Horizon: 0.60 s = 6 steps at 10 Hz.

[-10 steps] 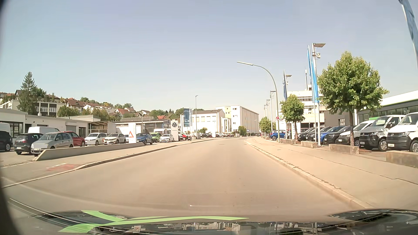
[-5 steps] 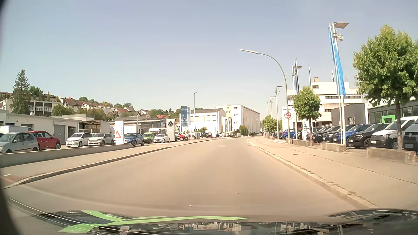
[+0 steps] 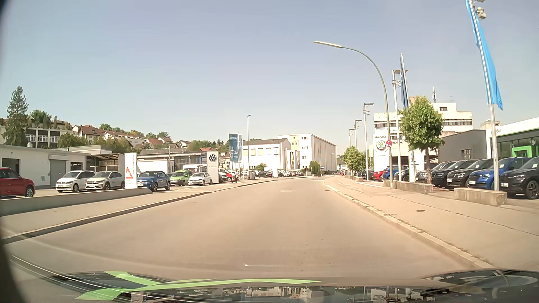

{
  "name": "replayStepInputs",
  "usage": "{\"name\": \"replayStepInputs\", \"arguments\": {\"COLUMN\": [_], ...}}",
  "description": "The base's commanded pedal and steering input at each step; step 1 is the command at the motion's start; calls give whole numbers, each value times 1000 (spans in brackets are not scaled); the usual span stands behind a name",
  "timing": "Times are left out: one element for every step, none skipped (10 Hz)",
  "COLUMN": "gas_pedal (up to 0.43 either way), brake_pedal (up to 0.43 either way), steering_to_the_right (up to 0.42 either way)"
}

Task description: Follow the waypoints while adhering to traffic rules and regulations

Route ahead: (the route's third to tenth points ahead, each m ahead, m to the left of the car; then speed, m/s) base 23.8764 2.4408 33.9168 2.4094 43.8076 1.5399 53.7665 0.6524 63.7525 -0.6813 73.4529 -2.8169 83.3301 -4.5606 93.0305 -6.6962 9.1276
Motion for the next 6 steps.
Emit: {"name": "replayStepInputs", "arguments": {"gas_pedal": [189,189,189,189,189,189], "brake_pedal": [0,0,0,0,0,0], "steering_to_the_right": [0,1,1,1,2,4]}}
